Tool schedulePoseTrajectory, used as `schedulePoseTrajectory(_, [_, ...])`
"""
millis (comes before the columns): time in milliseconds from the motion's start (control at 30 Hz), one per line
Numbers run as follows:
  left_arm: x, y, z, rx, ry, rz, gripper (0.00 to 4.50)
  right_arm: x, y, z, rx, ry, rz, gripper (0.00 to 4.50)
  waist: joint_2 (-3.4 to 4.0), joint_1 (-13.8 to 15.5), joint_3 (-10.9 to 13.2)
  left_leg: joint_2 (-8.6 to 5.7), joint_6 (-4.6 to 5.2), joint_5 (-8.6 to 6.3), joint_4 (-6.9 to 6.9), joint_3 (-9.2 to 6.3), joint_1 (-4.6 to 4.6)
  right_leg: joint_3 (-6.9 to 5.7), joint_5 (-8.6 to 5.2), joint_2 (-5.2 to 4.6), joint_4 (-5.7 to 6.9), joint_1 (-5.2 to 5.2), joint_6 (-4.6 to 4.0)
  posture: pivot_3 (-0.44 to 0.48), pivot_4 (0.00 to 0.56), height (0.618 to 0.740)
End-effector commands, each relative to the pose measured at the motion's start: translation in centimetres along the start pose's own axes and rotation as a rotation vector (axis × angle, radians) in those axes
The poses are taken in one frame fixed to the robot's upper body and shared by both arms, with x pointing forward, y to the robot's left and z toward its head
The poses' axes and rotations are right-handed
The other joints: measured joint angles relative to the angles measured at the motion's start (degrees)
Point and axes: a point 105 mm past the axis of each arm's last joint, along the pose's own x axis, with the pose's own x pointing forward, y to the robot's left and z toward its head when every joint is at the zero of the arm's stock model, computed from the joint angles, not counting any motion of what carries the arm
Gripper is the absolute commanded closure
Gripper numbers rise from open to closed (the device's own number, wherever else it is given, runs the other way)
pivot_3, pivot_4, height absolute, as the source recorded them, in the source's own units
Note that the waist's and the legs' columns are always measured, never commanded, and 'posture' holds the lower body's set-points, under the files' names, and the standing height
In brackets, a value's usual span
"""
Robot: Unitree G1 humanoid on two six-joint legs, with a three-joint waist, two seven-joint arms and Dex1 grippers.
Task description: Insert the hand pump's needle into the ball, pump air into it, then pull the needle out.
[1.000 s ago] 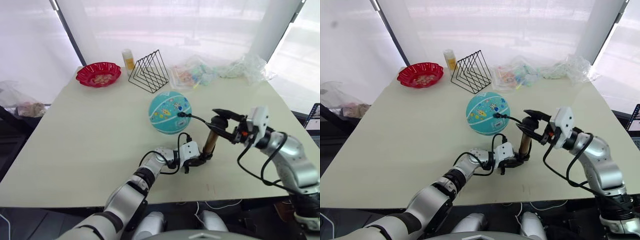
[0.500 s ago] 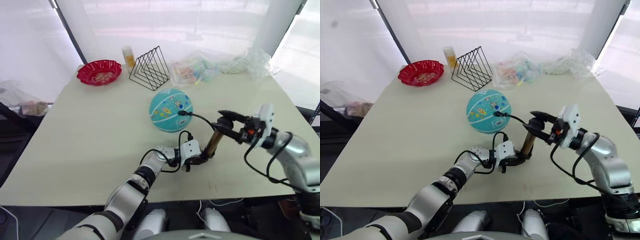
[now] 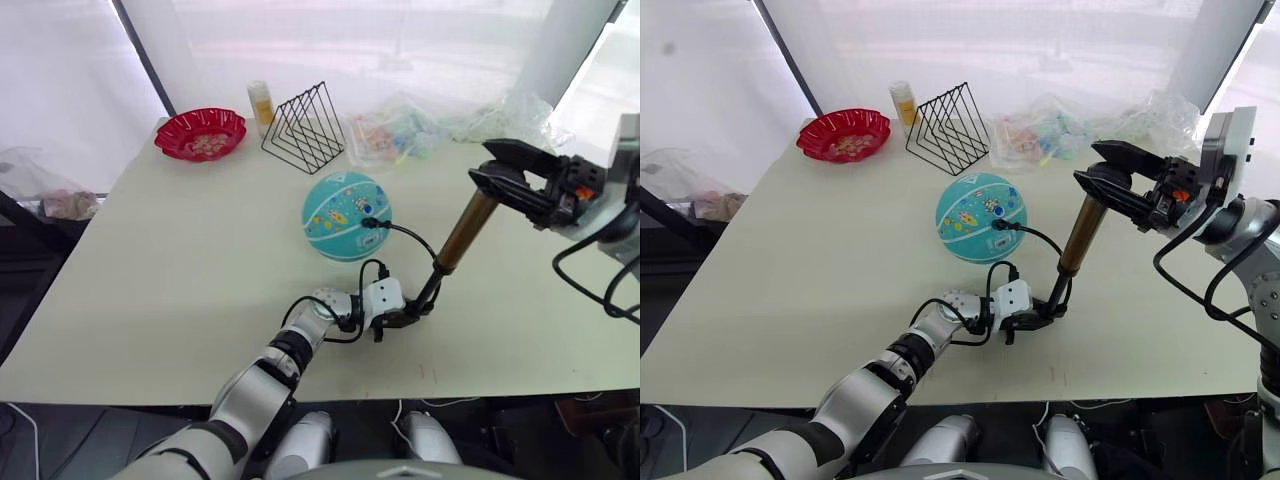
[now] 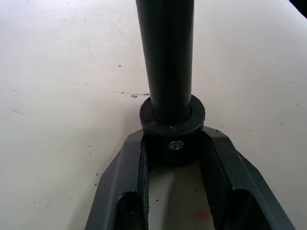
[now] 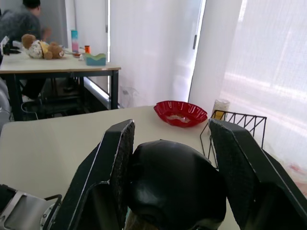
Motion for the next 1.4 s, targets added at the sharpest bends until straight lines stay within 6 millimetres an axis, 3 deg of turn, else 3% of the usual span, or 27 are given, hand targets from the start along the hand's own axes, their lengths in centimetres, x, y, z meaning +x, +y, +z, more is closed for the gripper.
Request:
schedulePoseTrajectory(33, [-3.2,-5.3,-9.9,-0.219,0.363,-0.090,3.39,-0.1,1.4,-3.4,-0.012,0.136,0.046,2.51,-0.11,-0.04,-0.13,0.01,0.00,0.00,0.00,-0.01,0.05,0.00,0.00,0.02,0.00,0.03,0.00,0.000,0.150,0.740])
schedulePoseTrajectory(100, [-3.2,-5.2,-9.9,-0.216,0.363,-0.088,3.39,-0.9,2.1,-8.4,0.040,0.270,0.041,2.51,-0.22,-0.21,-0.42,0.01,-0.01,0.00,0.00,-0.01,0.08,0.00,-0.01,0.03,0.00,0.06,0.00,0.000,0.150,0.740])
schedulePoseTrajectory(167, [-3.1,-5.2,-9.9,-0.216,0.361,-0.085,3.39,-1.7,2.9,-11.8,0.053,0.361,0.044,2.52,-0.37,-0.43,-0.75,0.05,0.00,-0.01,-0.08,0.00,0.27,0.05,-0.04,0.13,-0.01,0.17,0.00,0.000,0.150,0.740])
schedulePoseTrajectory(367, [-3.2,-5.0,-9.9,-0.217,0.360,-0.077,3.39,-2.3,3.2,-14.2,0.098,0.361,-0.001,2.52,-0.37,-1.11,-1.17,0.16,-0.26,-0.17,-0.12,-0.07,0.33,0.10,-0.06,0.24,0.03,0.49,-0.03,0.000,0.150,0.740])
schedulePoseTrajectory(533, [-3.2,-5.0,-9.8,-0.215,0.358,-0.076,3.39,-2.3,4.7,-16.2,0.145,0.382,0.017,2.53,-0.38,-1.10,-1.34,0.14,-0.24,-0.15,-0.11,-0.09,0.60,0.10,-0.06,0.27,0.02,0.47,-0.03,0.000,0.150,0.740])
schedulePoseTrajectory(733, [-3.2,-5.0,-9.8,-0.214,0.357,-0.075,3.39,-0.4,2.2,-10.1,0.083,0.141,-0.038,2.53,-0.21,-1.08,-1.22,0.14,-0.25,-0.16,-0.12,-0.09,0.56,0.13,-0.06,0.27,0.02,0.44,-0.03,0.000,0.150,0.740])
schedulePoseTrajectory(833, [-3.2,-4.9,-9.8,-0.214,0.357,-0.075,3.39,-0.2,1.6,-7.3,0.058,0.075,-0.036,2.53,-0.11,-0.93,-0.97,0.11,-0.25,-0.15,-0.10,-0.09,0.43,0.13,-0.05,0.24,0.02,0.35,-0.03,0.000,0.150,0.740])
schedulePoseTrajectory(967, [-3.3,-4.9,-9.8,-0.211,0.359,-0.078,3.39,0.3,0.4,-1.6,-0.011,-0.034,-0.028,2.53,0.29,-0.41,-0.58,0.04,-0.17,-0.10,-0.06,-0.08,0.19,0.12,-0.04,0.19,0.02,0.10,-0.04,0.000,0.150,0.740])
schedulePoseTrajectory(1133, [-3.3,-4.9,-9.7,-0.208,0.358,-0.080,3.39,0.3,-0.5,1.6,-0.044,-0.075,-0.041,2.53,0.26,-0.01,-0.02,0.06,0.00,0.00,-0.05,-0.07,0.05,0.08,-0.02,0.16,0.02,-0.02,-0.05,0.000,0.150,0.740])
schedulePoseTrajectory(1267, [-3.2,-4.7,-9.6,-0.202,0.357,-0.080,3.39,0.0,-1.5,7.0,-0.110,-0.185,-0.059,2.53,0.35,-0.04,0.19,0.01,0.00,0.00,-0.02,0.03,0.01,0.08,0.00,0.04,0.02,-0.03,-0.03,0.000,0.150,0.740])
schedulePoseTrajectory(1367, [-3.1,-4.8,-9.6,-0.202,0.357,-0.081,3.39,0.1,-1.3,6.8,-0.056,-0.191,-0.051,2.53,0.22,0.09,0.48,0.01,0.00,0.00,-0.01,-0.02,-0.14,-0.01,0.05,0.01,0.03,-0.12,-0.04,0.000,0.150,0.740])
schedulePoseTrajectory(1400, [-3.1,-4.8,-9.6,-0.202,0.357,-0.081,3.39,0.2,-1.0,5.2,-0.030,-0.143,-0.047,2.53,0.23,0.17,0.48,0.02,-0.01,0.01,-0.01,-0.06,-0.19,-0.04,0.06,0.02,0.03,-0.14,-0.05,0.000,0.150,0.740])
